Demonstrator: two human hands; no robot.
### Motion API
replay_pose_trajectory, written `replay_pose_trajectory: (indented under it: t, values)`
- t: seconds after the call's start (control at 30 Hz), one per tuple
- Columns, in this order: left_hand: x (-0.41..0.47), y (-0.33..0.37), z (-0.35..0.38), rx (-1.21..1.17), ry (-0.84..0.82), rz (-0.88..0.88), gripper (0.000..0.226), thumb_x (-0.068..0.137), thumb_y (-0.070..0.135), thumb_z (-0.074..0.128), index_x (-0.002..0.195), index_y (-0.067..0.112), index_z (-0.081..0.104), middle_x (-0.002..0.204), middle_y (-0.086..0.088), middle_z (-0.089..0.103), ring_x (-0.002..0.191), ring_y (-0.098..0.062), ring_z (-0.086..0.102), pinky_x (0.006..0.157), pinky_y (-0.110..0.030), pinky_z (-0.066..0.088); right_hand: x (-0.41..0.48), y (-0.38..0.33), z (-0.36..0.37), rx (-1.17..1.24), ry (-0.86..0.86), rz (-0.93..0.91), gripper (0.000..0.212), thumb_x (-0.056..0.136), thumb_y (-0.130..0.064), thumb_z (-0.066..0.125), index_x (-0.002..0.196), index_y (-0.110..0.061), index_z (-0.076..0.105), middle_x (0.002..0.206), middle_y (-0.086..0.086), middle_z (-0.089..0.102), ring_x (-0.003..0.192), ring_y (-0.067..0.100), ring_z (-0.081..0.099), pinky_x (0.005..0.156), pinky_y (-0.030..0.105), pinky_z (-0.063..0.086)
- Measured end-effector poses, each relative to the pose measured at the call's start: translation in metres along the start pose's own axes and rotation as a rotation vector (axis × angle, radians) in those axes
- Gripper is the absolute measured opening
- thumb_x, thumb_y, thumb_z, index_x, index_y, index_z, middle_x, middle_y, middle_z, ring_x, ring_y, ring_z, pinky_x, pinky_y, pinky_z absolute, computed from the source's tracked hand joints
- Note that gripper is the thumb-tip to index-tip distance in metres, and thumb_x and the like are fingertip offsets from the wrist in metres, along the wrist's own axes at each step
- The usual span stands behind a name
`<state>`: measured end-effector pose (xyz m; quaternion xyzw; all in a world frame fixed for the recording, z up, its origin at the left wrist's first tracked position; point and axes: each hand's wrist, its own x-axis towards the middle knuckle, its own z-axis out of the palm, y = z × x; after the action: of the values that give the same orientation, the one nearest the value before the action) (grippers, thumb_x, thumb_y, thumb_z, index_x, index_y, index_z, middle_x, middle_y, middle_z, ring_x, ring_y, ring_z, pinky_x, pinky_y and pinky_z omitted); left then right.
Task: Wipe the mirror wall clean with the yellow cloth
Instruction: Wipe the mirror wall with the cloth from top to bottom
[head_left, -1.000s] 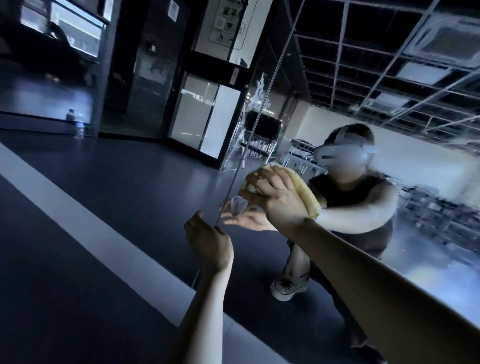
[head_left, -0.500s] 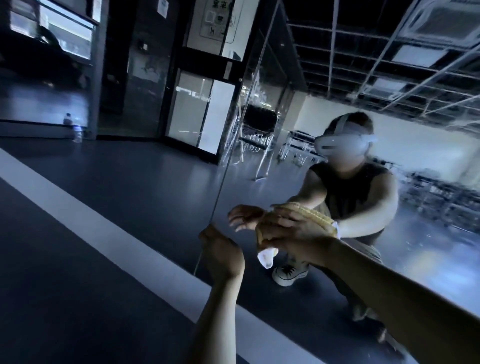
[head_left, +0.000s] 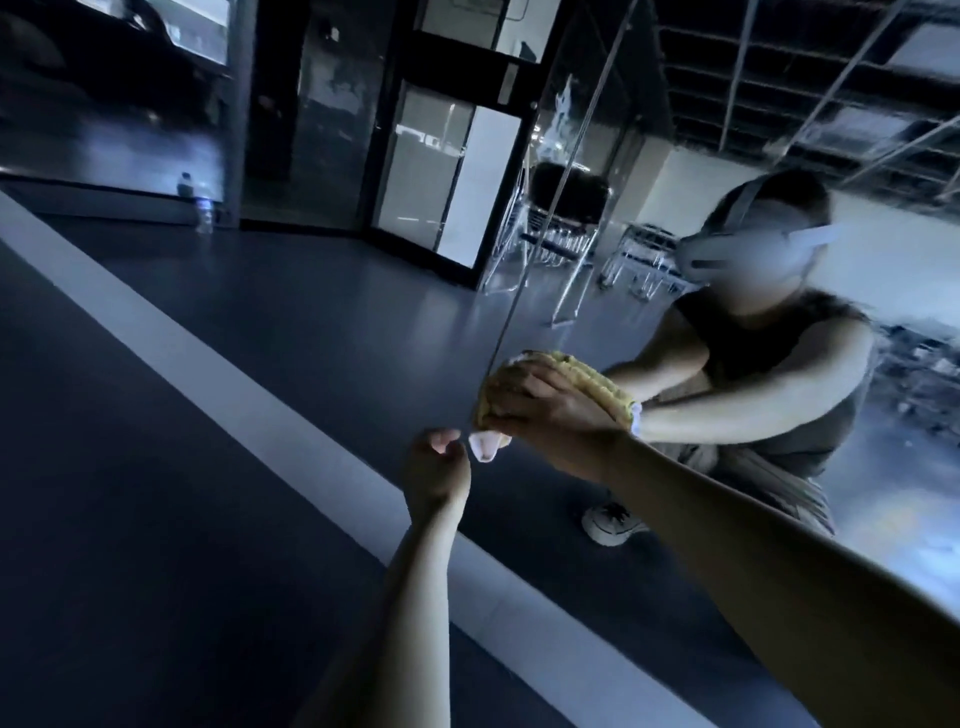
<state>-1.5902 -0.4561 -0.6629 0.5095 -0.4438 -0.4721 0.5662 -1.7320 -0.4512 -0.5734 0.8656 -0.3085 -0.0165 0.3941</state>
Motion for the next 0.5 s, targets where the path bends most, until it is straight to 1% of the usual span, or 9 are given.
replay_pose_trajectory:
  t: [0.1, 0.13, 0.2, 0.23, 0.27, 0.33, 0.37, 0.43, 0.5]
  values:
    - [-0.017, 0.020, 0.002, -0.232, -0.201, 0.133, 0.020, 0.080, -0.005, 0.046, 0.068, 0.005, 0.058, 0.055, 0.009, 0.061, 0.058, -0.001, 0.059, 0.051, -0.006, 0.039, -0.017, -0.011, -0.004, 0.021, -0.036, 0.039, 0.038, 0.086, -0.004, 0.048, 0.120, -0.014, 0.063, 0.122, 0.006, 0.062, 0.119, 0.030, 0.053, 0.109, 0.039, 0.031]
    - [-0.023, 0.026, 0.005, -0.271, -0.230, 0.156, 0.021, 0.083, -0.010, 0.046, 0.071, 0.002, 0.059, 0.054, 0.007, 0.060, 0.052, 0.002, 0.059, 0.049, -0.006, 0.040, -0.022, -0.012, -0.004, 0.026, 0.006, 0.075, 0.039, 0.086, -0.005, 0.050, 0.124, -0.012, 0.059, 0.125, 0.008, 0.060, 0.122, 0.029, 0.049, 0.112, 0.036, 0.028]
    - [-0.023, 0.023, 0.018, -0.306, -0.241, 0.187, 0.014, 0.087, -0.010, 0.051, 0.082, -0.003, 0.062, 0.071, -0.009, 0.065, 0.062, -0.001, 0.065, 0.056, -0.010, 0.046, -0.032, -0.010, -0.014, 0.007, 0.031, 0.115, 0.040, 0.088, -0.006, 0.047, 0.128, -0.007, 0.052, 0.130, 0.010, 0.058, 0.125, 0.025, 0.045, 0.116, 0.030, 0.018]
    - [-0.021, 0.018, 0.026, -0.302, -0.231, 0.215, 0.008, 0.087, -0.002, 0.057, 0.085, 0.000, 0.064, 0.080, -0.011, 0.068, 0.072, -0.010, 0.068, 0.064, -0.018, 0.051, -0.037, -0.009, -0.021, -0.024, 0.026, 0.107, 0.040, 0.089, -0.007, 0.045, 0.129, -0.006, 0.049, 0.134, 0.009, 0.055, 0.127, 0.024, 0.045, 0.116, 0.032, 0.020]
    - [-0.018, 0.010, 0.035, -0.290, -0.221, 0.241, 0.007, 0.087, 0.011, 0.061, 0.086, 0.013, 0.067, 0.085, -0.009, 0.070, 0.079, -0.016, 0.069, 0.072, -0.027, 0.055, -0.043, -0.005, -0.026, -0.066, 0.038, 0.094, 0.040, 0.090, -0.008, 0.045, 0.130, -0.007, 0.049, 0.136, 0.008, 0.053, 0.128, 0.024, 0.045, 0.114, 0.034, 0.023]
    - [-0.015, 0.003, 0.047, -0.215, -0.171, 0.299, 0.012, 0.086, 0.037, 0.058, 0.082, 0.032, 0.068, 0.083, 0.003, 0.071, 0.081, -0.014, 0.068, 0.075, -0.037, 0.056, -0.058, 0.000, -0.032, -0.131, 0.063, 0.136, 0.039, 0.087, -0.010, 0.053, 0.126, -0.011, 0.054, 0.133, 0.006, 0.056, 0.123, 0.023, 0.047, 0.107, 0.033, 0.027]
    - [-0.017, 0.004, 0.051, -0.174, -0.123, 0.385, 0.019, 0.087, 0.042, 0.055, 0.080, 0.031, 0.068, 0.078, 0.005, 0.071, 0.078, -0.008, 0.067, 0.072, -0.034, 0.056, -0.063, 0.000, -0.032, -0.141, 0.078, 0.181, 0.040, 0.085, -0.012, 0.056, 0.126, -0.013, 0.055, 0.129, 0.004, 0.059, 0.118, 0.023, 0.051, 0.102, 0.032, 0.030]
    - [-0.024, 0.013, 0.056, -0.173, -0.015, 0.542, 0.023, 0.092, 0.032, 0.055, 0.076, 0.020, 0.066, 0.066, 0.010, 0.066, 0.066, 0.001, 0.063, 0.062, -0.019, 0.050, -0.066, -0.006, -0.028, -0.137, 0.151, 0.264, 0.036, 0.087, -0.015, 0.054, 0.121, -0.015, 0.061, 0.119, 0.004, 0.065, 0.105, 0.024, 0.057, 0.093, 0.031, 0.035]
    - [-0.022, 0.014, 0.068, -0.210, 0.107, 0.568, 0.022, 0.091, 0.027, 0.058, 0.077, 0.012, 0.067, 0.066, 0.006, 0.066, 0.063, -0.004, 0.063, 0.061, -0.023, 0.049, -0.057, -0.015, -0.023, -0.087, 0.238, 0.319, 0.028, 0.089, -0.016, 0.049, 0.107, -0.011, 0.071, 0.109, 0.007, 0.069, 0.102, 0.026, 0.060, 0.092, 0.032, 0.038]
